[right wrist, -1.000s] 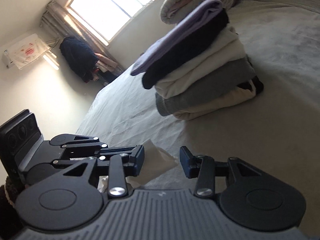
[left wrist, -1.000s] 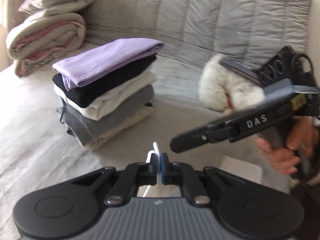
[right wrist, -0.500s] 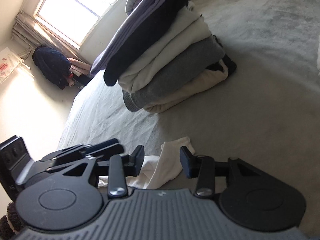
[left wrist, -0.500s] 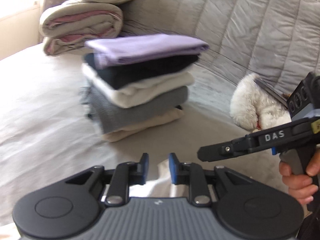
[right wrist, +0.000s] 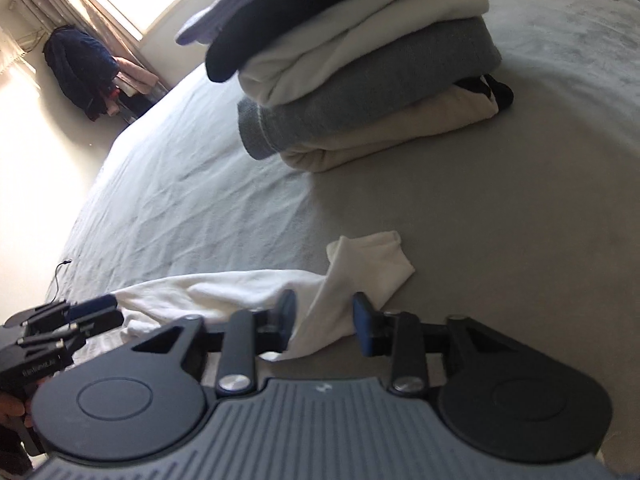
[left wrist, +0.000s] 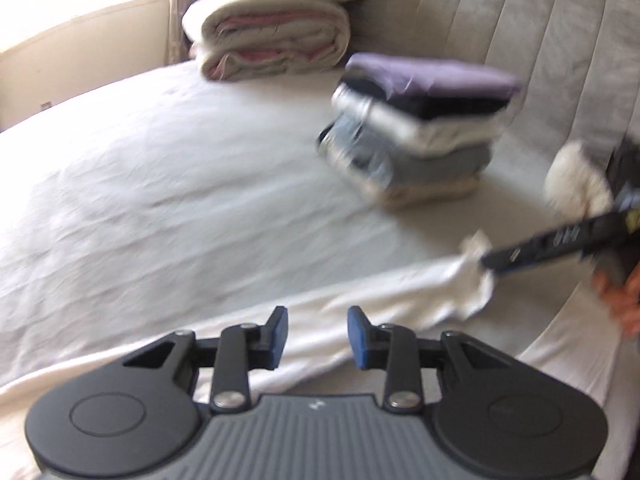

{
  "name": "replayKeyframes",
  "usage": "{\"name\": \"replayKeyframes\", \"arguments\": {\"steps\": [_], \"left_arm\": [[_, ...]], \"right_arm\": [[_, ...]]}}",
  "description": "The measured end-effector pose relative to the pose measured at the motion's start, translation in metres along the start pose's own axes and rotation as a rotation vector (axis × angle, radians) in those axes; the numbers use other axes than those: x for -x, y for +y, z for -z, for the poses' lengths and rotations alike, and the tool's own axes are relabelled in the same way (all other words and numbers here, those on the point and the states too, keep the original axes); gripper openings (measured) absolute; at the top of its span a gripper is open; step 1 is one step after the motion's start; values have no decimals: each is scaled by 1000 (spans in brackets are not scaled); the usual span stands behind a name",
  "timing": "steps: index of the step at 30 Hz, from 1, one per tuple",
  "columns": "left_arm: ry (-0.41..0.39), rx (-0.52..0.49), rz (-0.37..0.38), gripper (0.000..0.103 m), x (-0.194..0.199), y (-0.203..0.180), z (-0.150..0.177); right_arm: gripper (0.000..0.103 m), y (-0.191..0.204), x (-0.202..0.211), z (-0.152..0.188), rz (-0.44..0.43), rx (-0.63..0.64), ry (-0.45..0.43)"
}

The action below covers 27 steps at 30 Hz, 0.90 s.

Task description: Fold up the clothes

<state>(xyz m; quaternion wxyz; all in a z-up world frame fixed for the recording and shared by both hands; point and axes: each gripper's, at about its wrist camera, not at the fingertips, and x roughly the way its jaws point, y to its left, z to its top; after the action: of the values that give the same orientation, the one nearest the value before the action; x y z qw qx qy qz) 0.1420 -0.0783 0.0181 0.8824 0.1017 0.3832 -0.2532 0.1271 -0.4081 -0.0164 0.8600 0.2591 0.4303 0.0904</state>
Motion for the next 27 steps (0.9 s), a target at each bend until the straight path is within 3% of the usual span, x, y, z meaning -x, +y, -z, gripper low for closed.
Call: {"name": "replayKeyframes", "arguments": {"steps": [2,4,9,12,19,27], "left_arm": [[28,15,-11,33,-6,8,8],[41,65,-3,33,-10,18,13],[2,328,1,37,-8,60,18],[-10,427,-28,37,-3,78,19],[35,518,-131,39,-6,105,30],[-29,693,-102,41,-28,132,36]], "right_arm": [[9,-2,-1,1,14,-13,-5],[6,-3,4,-2,23,-27,-37],[5,-8,18,-10,7,-69,-121],[5,-10,26,-15,-2,-93,-172],[5,-13,31,-27,-11,-139,-297],[3,-13,23,-40,-3,-177,-442]]}}
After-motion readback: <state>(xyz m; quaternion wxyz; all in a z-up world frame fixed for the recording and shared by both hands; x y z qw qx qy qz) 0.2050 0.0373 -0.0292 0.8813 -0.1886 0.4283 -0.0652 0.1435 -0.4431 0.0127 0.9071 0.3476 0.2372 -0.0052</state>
